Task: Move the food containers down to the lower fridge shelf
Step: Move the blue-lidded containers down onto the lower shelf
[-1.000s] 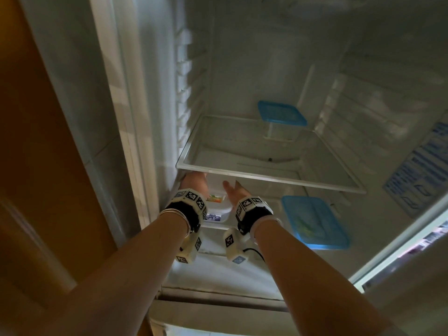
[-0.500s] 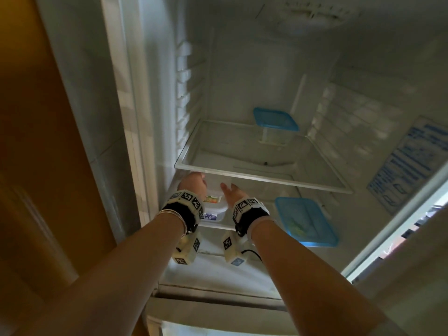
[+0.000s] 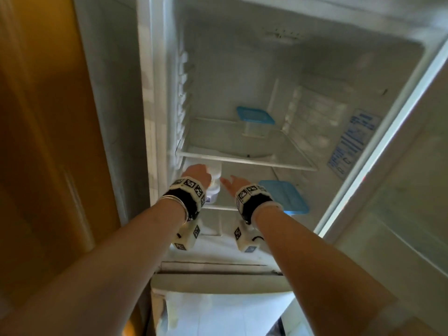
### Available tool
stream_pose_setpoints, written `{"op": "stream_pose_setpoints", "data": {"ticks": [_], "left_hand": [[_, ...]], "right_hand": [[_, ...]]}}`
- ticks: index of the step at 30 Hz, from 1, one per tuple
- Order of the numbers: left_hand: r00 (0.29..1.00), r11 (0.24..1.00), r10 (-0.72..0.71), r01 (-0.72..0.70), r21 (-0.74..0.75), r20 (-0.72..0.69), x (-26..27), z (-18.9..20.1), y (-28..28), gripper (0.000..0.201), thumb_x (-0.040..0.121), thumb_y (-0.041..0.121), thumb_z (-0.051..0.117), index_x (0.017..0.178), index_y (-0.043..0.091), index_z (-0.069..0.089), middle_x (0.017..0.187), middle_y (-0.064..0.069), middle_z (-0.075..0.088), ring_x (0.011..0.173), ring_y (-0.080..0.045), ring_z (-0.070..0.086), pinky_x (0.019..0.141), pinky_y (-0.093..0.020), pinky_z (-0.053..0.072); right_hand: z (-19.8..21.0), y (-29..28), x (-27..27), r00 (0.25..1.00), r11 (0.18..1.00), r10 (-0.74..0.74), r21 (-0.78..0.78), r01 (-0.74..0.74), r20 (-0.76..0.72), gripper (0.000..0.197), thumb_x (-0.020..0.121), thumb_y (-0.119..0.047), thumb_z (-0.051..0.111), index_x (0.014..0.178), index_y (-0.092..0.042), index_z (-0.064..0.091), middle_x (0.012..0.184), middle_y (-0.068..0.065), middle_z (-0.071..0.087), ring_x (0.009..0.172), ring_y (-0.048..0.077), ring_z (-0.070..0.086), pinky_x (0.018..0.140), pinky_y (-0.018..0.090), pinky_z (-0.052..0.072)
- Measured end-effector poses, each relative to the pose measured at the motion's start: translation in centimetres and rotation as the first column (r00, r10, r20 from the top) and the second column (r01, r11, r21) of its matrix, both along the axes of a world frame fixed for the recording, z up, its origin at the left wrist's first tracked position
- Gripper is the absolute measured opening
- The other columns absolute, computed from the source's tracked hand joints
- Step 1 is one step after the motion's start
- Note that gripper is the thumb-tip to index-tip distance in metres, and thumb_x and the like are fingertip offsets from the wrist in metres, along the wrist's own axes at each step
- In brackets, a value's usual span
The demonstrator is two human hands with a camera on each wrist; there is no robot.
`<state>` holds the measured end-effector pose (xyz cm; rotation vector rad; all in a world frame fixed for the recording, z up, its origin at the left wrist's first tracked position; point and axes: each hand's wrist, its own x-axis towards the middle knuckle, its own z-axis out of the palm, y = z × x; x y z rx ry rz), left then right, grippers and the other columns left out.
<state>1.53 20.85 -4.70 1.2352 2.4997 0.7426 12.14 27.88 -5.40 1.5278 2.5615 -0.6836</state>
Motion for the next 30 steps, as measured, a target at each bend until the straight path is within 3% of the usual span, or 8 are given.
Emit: {"op": "stream_pose_setpoints", "data": {"ticks": [3,5,9,15,20,25,27,30], "left_hand": [[0.999,1.0,-0.027,0.027,0.0,-0.031,1.1,1.3,-1.2,0.038,0.096,0.015,0.038,0.131,0.008,0.051,0.139,-0.011,0.051,0.127,-0.028,0.049,0.105,-0.035,0.04],[0.995,0.998,-0.048,0.051,0.027,-0.09,2.1,2.4,-1.8,0.04,0.096,0.015,0.04,0.134,0.006,0.049,0.142,-0.011,0.047,0.131,-0.029,0.045,0.11,-0.037,0.038],[0.975,0.993,-0.112,0.115,0.0,-0.193,2.8,4.9,-1.7,0.035,0.095,0.011,0.038,0.122,0.003,0.059,0.13,-0.015,0.058,0.119,-0.031,0.055,0.102,-0.037,0.046],[0.968,0.988,-0.133,0.147,0.055,-0.212,3.7,8.0,0.4,0.037,0.097,0.013,0.033,0.122,-0.002,0.056,0.132,-0.02,0.056,0.122,-0.034,0.053,0.102,-0.038,0.041],[0.976,0.983,-0.15,0.165,0.083,-0.159,3.2,9.6,4.1,0.037,0.096,0.01,0.04,0.128,0.004,0.056,0.134,-0.015,0.056,0.124,-0.03,0.052,0.104,-0.035,0.041],[0.965,0.983,-0.132,0.156,0.092,-0.226,2.8,10.9,9.6,0.034,0.095,0.016,0.04,0.121,0.003,0.058,0.127,-0.018,0.06,0.118,-0.032,0.056,0.1,-0.036,0.043],[0.971,0.989,-0.105,0.124,0.076,-0.216,2.4,11.5,11.8,0.036,0.095,0.019,0.043,0.125,0.005,0.056,0.129,-0.016,0.06,0.12,-0.032,0.056,0.1,-0.036,0.044],[0.972,0.991,-0.105,0.12,0.064,-0.212,1.4,11.9,15.3,0.041,0.096,0.019,0.041,0.134,0.006,0.049,0.137,-0.015,0.054,0.124,-0.03,0.053,0.102,-0.034,0.042]], "right_hand": [[1.1,-1.3,1.2,0.999,0.999,-0.003,0.038,0.002,0.039,0.067,0.096,-0.056,0.022,0.148,-0.014,0.027,0.155,0.01,0.029,0.142,0.027,0.031,0.115,0.042,0.023],[1.9,-2.0,2.0,0.998,0.997,0.011,0.075,-0.016,0.06,0.059,0.099,-0.049,0.026,0.145,-0.014,0.033,0.152,0.01,0.035,0.139,0.028,0.036,0.113,0.04,0.027],[4.0,-2.3,3.0,0.999,0.974,0.032,0.222,-0.041,0.042,0.055,0.099,-0.046,0.027,0.134,-0.01,0.049,0.141,0.012,0.05,0.129,0.028,0.047,0.107,0.037,0.035],[8.7,-0.7,4.0,1.0,0.936,0.023,0.352,-0.026,0.013,0.05,0.101,-0.035,0.025,0.122,-0.003,0.058,0.128,0.017,0.059,0.117,0.03,0.055,0.096,0.032,0.041],[10.1,3.5,4.1,1.0,0.928,-0.017,0.372,0.015,0.001,0.049,0.101,-0.037,0.028,0.123,-0.005,0.057,0.13,0.016,0.058,0.119,0.03,0.054,0.099,0.035,0.041],[10.7,9.5,3.3,0.998,0.922,-0.064,0.384,0.053,0.017,0.046,0.098,-0.039,0.032,0.119,-0.006,0.058,0.122,0.013,0.062,0.112,0.029,0.059,0.087,0.032,0.044],[11.0,12.3,2.7,0.996,0.914,-0.092,0.399,0.079,0.011,0.047,0.097,-0.04,0.032,0.119,-0.007,0.058,0.122,0.013,0.063,0.108,0.03,0.06,0.088,0.033,0.045],[11.7,16.1,2.1,0.993,0.916,-0.108,0.383,0.119,-0.052,0.039,0.096,-0.035,0.036,0.112,-0.01,0.06,0.113,0.012,0.066,0.092,0.029,0.061,0.076,0.03,0.043]]}}
